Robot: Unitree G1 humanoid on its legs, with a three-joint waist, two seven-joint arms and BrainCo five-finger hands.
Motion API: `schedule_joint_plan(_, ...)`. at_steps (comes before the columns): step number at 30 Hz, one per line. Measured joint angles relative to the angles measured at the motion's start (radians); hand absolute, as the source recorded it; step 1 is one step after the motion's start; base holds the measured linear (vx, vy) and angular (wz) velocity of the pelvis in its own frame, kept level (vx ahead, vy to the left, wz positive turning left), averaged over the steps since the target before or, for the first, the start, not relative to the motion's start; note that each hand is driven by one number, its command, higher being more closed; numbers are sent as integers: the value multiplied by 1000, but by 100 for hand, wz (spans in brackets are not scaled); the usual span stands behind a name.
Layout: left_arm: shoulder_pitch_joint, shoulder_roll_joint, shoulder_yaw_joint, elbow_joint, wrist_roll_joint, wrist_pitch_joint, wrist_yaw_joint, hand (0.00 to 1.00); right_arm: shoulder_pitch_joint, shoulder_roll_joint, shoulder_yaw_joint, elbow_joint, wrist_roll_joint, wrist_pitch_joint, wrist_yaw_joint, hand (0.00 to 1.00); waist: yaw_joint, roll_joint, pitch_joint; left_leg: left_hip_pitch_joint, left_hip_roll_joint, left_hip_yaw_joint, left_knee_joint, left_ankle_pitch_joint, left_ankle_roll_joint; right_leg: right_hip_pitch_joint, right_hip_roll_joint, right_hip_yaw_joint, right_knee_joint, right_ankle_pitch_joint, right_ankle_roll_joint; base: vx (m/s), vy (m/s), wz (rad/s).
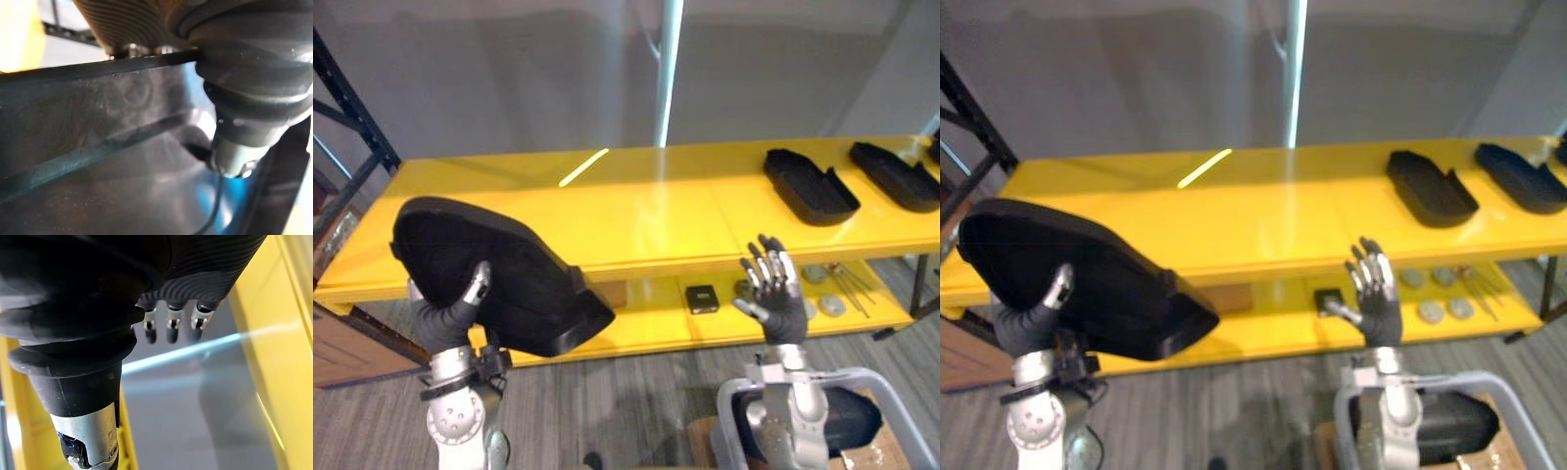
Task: Walk over and take plastic housings, then place them on the shelf
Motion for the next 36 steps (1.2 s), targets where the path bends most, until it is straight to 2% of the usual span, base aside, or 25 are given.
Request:
schedule_joint_plan(4, -1, 1, -31, -3, 3, -4, -20, 100, 9, 1, -34, 0, 24, -24, -3, 0, -7, 15, -10, 17, -1, -2, -29, 28, -4, 3, 1, -3, 5, -1, 0, 20, -20, 4)
schedule_joint_plan(7, -1, 2, -28, -4, 15, -5, -35, 100, 6, 10, -34, 0, 57, -28, -2, 0, -7, 14, -9, 19, -2, -1, -32, 28, -4, 3, 1, -2, 3, 0, 1, 0, 0, 0)
schedule_joint_plan(10, -1, 4, -22, -4, 22, -6, -41, 100, -1, 18, -32, 1, 55, -27, -2, 0, -6, -2, 0, 20, -5, -1, -32, 26, -1, 0, -2, -2, 3, 2, 5, 0, 0, 0)
schedule_joint_plan(12, -18, 8, -24, -3, 19, -6, -77, 100, -14, 12, -37, 6, 43, -27, -13, 0, -12, -17, 23, 26, -19, -2, -32, 7, 8, -52, -36, 0, 132, -41, 13, 13, 38, 1)
schedule_joint_plan(13, -26, 10, -27, -2, 16, -6, -85, 100, -22, 8, -38, 11, 36, -27, -24, 0, -14, -13, 40, 37, -18, -3, -32, 5, 10, -75, -44, 4, 201, -43, 10, -14, 65, -1)
schedule_joint_plan(14, -38, 30, -32, -3, 10, -6, -96, 100, -24, 10, -41, 16, 29, -27, -46, 0, -20, -10, 66, 56, -13, -3, -30, 3, 15, -126, -61, 17, 334, -40, 5, -27, 60, -9)
schedule_joint_plan(15, -46, 49, -32, -3, 12, -6, -96, 100, -24, 18, -41, 19, 24, -27, -52, 0, -23, -13, 76, 68, -10, -2, -27, 0, 21, -157, -70, 29, 409, -34, -5, -16, 47, -14)
schedule_joint_plan(16, -63, 82, -32, 2, 12, -5, -94, 100, -22, 29, -41, 37, 18, -28, -51, 0, -26, -9, 91, 80, 8, -1, -10, -11, 33, -189, -68, 37, 444, -83, -55, 3, 19, -18)
schedule_joint_plan(18, -79, 116, -30, 2, 10, -5, -89, 100, -17, 32, -41, 42, 18, -28, -45, 0, -28, -13, 92, 67, 34, 10, 18, -30, 26, -211, -64, 43, 364, -83, -38, 6, 4, -9)
schedule_joint_plan(19, -87, 129, -31, 3, 11, -5, -79, 100, -16, 32, -42, 39, 16, -28, -40, 0, -31, -31, 89, 68, 39, 12, 32, -46, 10, -194, -46, 58, 269, -46, -7, 90, -86, -1)
schedule_joint_plan(20, -90, 140, -32, 3, 11, -3, -68, 100, -15, 32, -42, 34, 16, -28, -38, 0, -31, -52, 77, 67, 37, 12, 35, -56, -5, -165, -35, 59, 172, -4, -6, 92, -87, -3)
schedule_joint_plan(21, -90, 142, -32, 4, 11, -2, -63, 100, -15, 32, -42, 33, 16, -29, -36, 0, -31, -64, 71, 65, 33, 13, 37, -60, -11, -149, -33, 59, 127, 7, -4, 140, -150, 4)
schedule_joint_plan(22, -92, 130, -34, 16, 13, 1, -60, 100, -14, 28, -49, 34, 17, -29, -28, 0, -33, -62, 67, 62, 36, 12, 42, -68, -22, -125, -26, 57, 65, 62, 15, 125, -121, 9)
schedule_joint_plan(24, -91, 106, -62, 28, 13, 4, -53, 100, -14, 17, -68, 34, 17, -30, -26, 0, -37, -38, 60, 60, 60, 16, 44, -72, -28, -109, 3, 52, 24, 68, 12, 191, -139, 4)
schedule_joint_plan(26, -93, 97, -83, 28, 15, 7, -53, 100, -24, -4, -81, 34, 17, -29, -29, 0, -37, 4, 60, 41, 89, 25, 97, -96, -47, -100, 28, 49, 6, 81, -2, 231, -105, -6)
schedule_joint_plan(27, -97, 96, -89, 32, 20, 13, -46, 100, -24, -13, -86, 34, 21, -29, -29, 0, -41, 15, 57, 8, 106, 33, 181, -119, -44, -97, 35, 50, 9, 74, -12, 231, -99, -7)
schedule_joint_plan(28, -100, 96, -91, 36, 24, 14, -40, 100, -24, -14, -87, 33, 22, -29, -29, 0, -41, 14, 59, -18, 113, 38, 245, -133, -31, -93, 36, 53, 12, 68, -21, 223, -124, -11)
schedule_joint_plan(29, -107, 96, -90, 56, 25, 15, -23, 100, -28, -16, -88, 32, 38, -29, -26, 0, -42, 9, 81, -96, 147, 56, 484, -155, -1, -58, 39, 59, 12, 50, -29, 164, -113, -16)
schedule_joint_plan(30, -109, 92, -89, 66, 25, 15, -20, 100, -28, -19, -89, 30, 41, -29, -26, 0, -42, 13, 91, -136, 169, 48, 605, -154, 0, -39, 44, 61, 13, 41, -31, 153, -108, -27)
schedule_joint_plan(31, -108, 79, -87, 79, 23, 16, -20, 100, -29, -31, -95, 25, 41, -29, -25, 0, -41, 29, 105, -192, 205, 26, 764, -135, 16, -6, 58, 72, 13, 28, -36, 150, -1, -48)
schedule_joint_plan(32, -98, 69, -91, 96, 21, 18, -20, 100, -25, -43, -101, 25, 41, -29, -25, 0, -29, 41, 114, -228, 241, 3, 876, -146, 9, 24, 65, 91, 12, 20, -40, 193, 58, -75)
schedule_joint_plan(34, -88, 73, -88, 100, 21, 19, -25, 100, -21, -42, -113, 20, 44, -39, -21, 0, -21, 46, 110, -225, 234, 1, 799, -182, 8, 48, 45, 123, 12, 11, -31, 186, 91, -60)
schedule_joint_plan(35, -91, 73, -88, 100, 21, 14, -28, 100, -19, -39, -118, 5, 49, -46, -17, 0, -22, 45, 111, -225, 219, 0, 701, -184, 7, 50, 26, 133, 15, 4, -20, 170, 147, -25)
schedule_joint_plan(36, -98, 72, -89, 100, 21, 9, -34, 100, -17, -40, -126, -7, 52, -54, -7, 0, -29, 41, 113, -220, 194, -3, 522, -171, -12, 49, -9, 141, 25, -9, 0, 168, 178, -16)
